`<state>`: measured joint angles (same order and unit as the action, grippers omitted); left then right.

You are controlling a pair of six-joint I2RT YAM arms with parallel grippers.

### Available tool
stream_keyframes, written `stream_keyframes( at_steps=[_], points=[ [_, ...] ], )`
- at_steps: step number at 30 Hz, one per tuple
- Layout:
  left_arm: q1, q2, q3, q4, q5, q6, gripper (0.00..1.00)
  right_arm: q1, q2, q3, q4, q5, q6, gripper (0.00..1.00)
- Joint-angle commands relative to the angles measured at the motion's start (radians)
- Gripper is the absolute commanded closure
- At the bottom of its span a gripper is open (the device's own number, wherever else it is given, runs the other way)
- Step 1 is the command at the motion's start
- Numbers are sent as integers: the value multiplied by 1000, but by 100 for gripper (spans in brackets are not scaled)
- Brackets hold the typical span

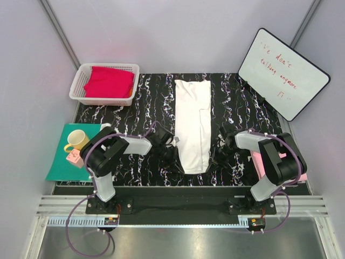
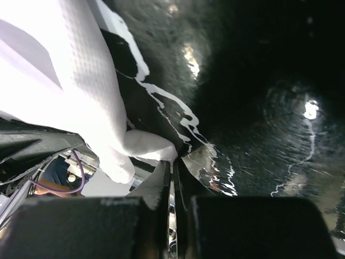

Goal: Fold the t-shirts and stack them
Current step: Grab the bottom of the folded rectangular tshirt with both arms, then fold the folded rectangular tshirt in 1/3 of the way

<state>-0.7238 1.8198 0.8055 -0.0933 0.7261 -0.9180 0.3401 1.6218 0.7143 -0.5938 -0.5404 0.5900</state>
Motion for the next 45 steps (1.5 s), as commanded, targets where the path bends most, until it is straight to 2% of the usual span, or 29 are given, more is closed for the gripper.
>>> stream_keyframes(
  at_steps=[1,9,16,25,34,41,42,44,45],
  points=[
    [-11,-17,21,-160,-73,114,100,4,-26,-3,72,45,-18,98],
    [-19,-135,158,-416,-195,260,100,4,-186,72,-69,59,-48,100],
    [-19,-137,300,-493,-205,295,100,4,-247,213,-156,106,-68,100],
    [21,-68,581,-609,-330,346,100,4,-137,414,-172,197,-120,100],
    [144,87,820,-660,-285,392,99,-3,68,691,-189,269,-200,100],
    [218,255,981,-666,-222,381,78,-12,231,876,-198,312,-246,100],
    [231,275,1006,-666,-206,383,64,-13,249,905,-201,313,-249,100],
    [241,333,1084,-666,-173,378,44,-16,288,921,-201,333,-251,100],
    [250,351,1110,-669,-156,377,2,-18,314,941,-201,336,-252,100]
  ],
)
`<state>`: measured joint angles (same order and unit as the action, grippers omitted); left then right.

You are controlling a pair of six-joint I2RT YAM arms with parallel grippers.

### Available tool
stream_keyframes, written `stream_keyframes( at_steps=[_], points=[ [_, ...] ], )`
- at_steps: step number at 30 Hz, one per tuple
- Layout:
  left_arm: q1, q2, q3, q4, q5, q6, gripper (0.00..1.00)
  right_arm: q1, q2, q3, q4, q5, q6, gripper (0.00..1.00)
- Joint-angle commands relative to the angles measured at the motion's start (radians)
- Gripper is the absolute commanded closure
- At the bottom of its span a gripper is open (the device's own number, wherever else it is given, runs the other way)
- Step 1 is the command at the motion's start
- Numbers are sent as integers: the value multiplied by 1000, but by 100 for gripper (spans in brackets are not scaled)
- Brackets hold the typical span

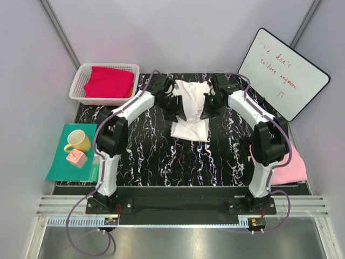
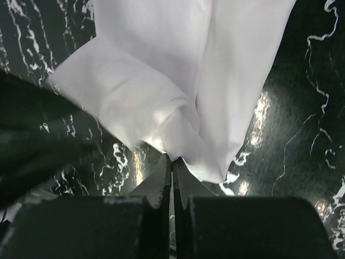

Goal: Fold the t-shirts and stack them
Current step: Fold the folded rectangular tshirt in 1/3 of the way

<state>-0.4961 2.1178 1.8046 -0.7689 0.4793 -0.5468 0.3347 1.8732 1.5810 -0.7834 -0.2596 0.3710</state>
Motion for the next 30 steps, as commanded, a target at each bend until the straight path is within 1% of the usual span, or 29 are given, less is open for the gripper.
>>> stream_keyframes(
  at_steps=[1,3,5,9,10,11,13,14,15,16,18,19,23,24,25,26,28,30],
  points=[
    [25,76,158,0,100,4,1,-14,76,83,-11,57,-32,100],
    [34,77,193,-4,99,5,1,-17,122,117,-10,57,-35,100],
    [44,54,185,-3,79,7,1,-17,155,151,-10,60,-37,100],
    [51,7,109,-4,81,30,1,-23,236,220,-5,91,-24,100],
    [53,-14,90,-4,84,33,1,-22,242,234,-4,112,-18,98],
    [51,-25,69,-4,81,36,1,-23,242,256,4,128,-17,78],
    [51,-65,0,3,68,48,1,-23,216,266,10,182,-14,56],
    [51,-77,-23,5,64,54,1,-23,198,258,25,198,-15,40],
    [50,-103,-65,5,52,65,1,-23,160,252,32,210,-20,31],
    [51,-114,-83,6,42,71,1,-23,140,246,33,235,-24,24],
    [53,-137,-126,11,27,88,1,-23,89,218,33,244,-29,13],
    [53,-140,-136,14,22,91,1,-23,72,203,35,244,-32,11],
    [53,-121,-133,17,-1,108,2,-22,8,87,38,211,-21,10],
    [53,-95,-122,17,-2,116,6,-23,4,67,39,195,-9,10],
    [53,-84,-110,17,-2,117,12,-22,-3,27,41,192,2,10],
    [53,-70,-79,17,-5,122,32,-23,-15,8,42,186,12,10],
    [53,-18,-38,17,-21,136,49,-23,-28,-39,45,171,42,10],
    [53,37,37,17,-36,163,68,-25,-40,-62,47,146,66,10]
  ],
)
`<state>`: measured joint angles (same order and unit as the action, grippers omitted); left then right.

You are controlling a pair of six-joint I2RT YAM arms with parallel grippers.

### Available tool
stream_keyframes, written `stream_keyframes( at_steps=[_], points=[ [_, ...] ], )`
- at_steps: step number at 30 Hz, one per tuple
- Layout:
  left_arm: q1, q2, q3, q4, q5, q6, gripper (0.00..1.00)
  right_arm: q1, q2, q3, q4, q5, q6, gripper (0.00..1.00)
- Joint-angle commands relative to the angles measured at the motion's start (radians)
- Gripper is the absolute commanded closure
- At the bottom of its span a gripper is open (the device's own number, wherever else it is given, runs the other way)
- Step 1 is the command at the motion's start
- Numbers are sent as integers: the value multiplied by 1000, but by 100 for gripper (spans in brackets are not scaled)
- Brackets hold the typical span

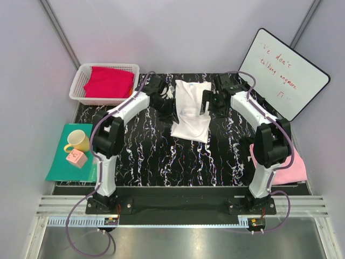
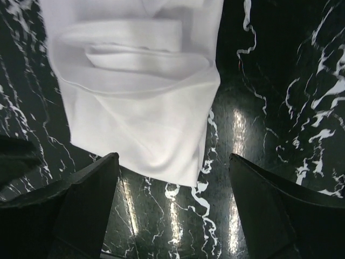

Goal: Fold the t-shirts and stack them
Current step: Fold the folded rectangular tshirt in 1/3 of the way

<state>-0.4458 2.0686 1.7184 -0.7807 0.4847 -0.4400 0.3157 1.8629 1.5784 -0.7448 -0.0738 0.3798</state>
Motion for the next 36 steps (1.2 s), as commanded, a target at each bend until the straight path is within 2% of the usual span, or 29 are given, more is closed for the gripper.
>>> stream_keyframes(
  at_steps=[1,6,11,15,18,23,24,25,26,28,29,32,36],
  points=[
    [2,106,150,31,-49,69,69,-7,-33,-76,7,-52,67,10],
    [7,247,331,24,-101,113,68,-10,-36,-109,7,-118,103,10],
    [16,370,506,24,-123,122,53,-17,-12,-109,2,-113,108,10],
    [27,418,583,35,-106,121,48,-30,51,-74,-13,-109,110,10],
    [50,429,578,70,-87,104,49,-33,97,-26,-22,-109,116,10],
    [73,450,564,173,-12,52,60,-33,143,5,-33,-110,128,10],
    [79,453,564,188,3,44,59,-33,144,3,-36,-109,130,10],
    [81,458,563,214,35,31,55,-33,140,3,-37,-107,130,10],
    [82,459,560,231,55,26,39,-33,137,0,-37,-100,131,10],
    [82,453,550,256,106,30,23,-33,130,-12,-37,-92,131,10],
    [82,447,543,261,121,35,20,-33,127,-17,-39,-90,133,10],
    [81,375,448,319,155,60,18,-35,125,-31,-39,-83,136,9],
    [81,263,244,417,186,69,19,-35,125,-41,-39,-83,139,9]
  ],
)
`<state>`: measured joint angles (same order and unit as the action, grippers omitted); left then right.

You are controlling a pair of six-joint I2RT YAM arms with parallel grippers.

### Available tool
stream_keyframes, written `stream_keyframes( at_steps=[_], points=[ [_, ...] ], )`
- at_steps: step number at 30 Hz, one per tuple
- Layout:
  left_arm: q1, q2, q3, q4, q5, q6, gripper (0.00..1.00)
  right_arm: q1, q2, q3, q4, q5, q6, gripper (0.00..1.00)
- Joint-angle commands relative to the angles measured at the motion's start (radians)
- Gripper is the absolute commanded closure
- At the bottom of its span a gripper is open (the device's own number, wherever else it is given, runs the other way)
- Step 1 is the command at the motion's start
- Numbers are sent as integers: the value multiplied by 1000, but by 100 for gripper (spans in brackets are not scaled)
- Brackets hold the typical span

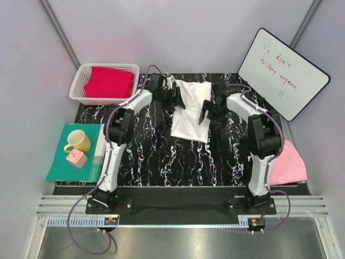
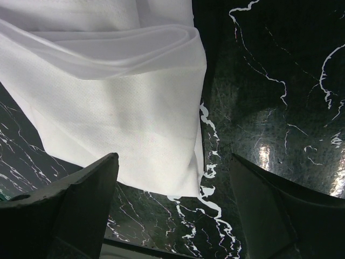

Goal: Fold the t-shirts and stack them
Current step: Fold the folded rectangular tshirt in 1/3 of the way

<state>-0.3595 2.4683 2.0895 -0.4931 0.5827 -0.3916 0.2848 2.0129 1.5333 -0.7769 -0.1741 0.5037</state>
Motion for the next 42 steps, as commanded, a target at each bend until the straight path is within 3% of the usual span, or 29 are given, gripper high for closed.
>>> stream_keyframes(
  at_steps=[1,6,23,29,33,35,42],
  points=[
    [-6,-166,-149,145,104,26,21,-4,-23,4,-7,16,16,9],
    [-15,-203,-236,194,109,31,23,-6,-16,4,-7,16,13,9],
    [-24,-85,-112,146,97,8,32,-36,-3,13,-7,2,6,8],
    [-39,-43,-68,148,124,-7,49,-56,-19,30,-7,7,-4,0],
    [-48,-19,-45,146,128,-19,75,-68,-20,34,-7,2,-4,0],
    [-48,-16,-37,145,124,-24,99,-70,-23,36,-9,-1,-5,0],
    [-27,-133,-134,142,65,14,100,-72,-20,27,-7,-11,1,0]
  ],
)
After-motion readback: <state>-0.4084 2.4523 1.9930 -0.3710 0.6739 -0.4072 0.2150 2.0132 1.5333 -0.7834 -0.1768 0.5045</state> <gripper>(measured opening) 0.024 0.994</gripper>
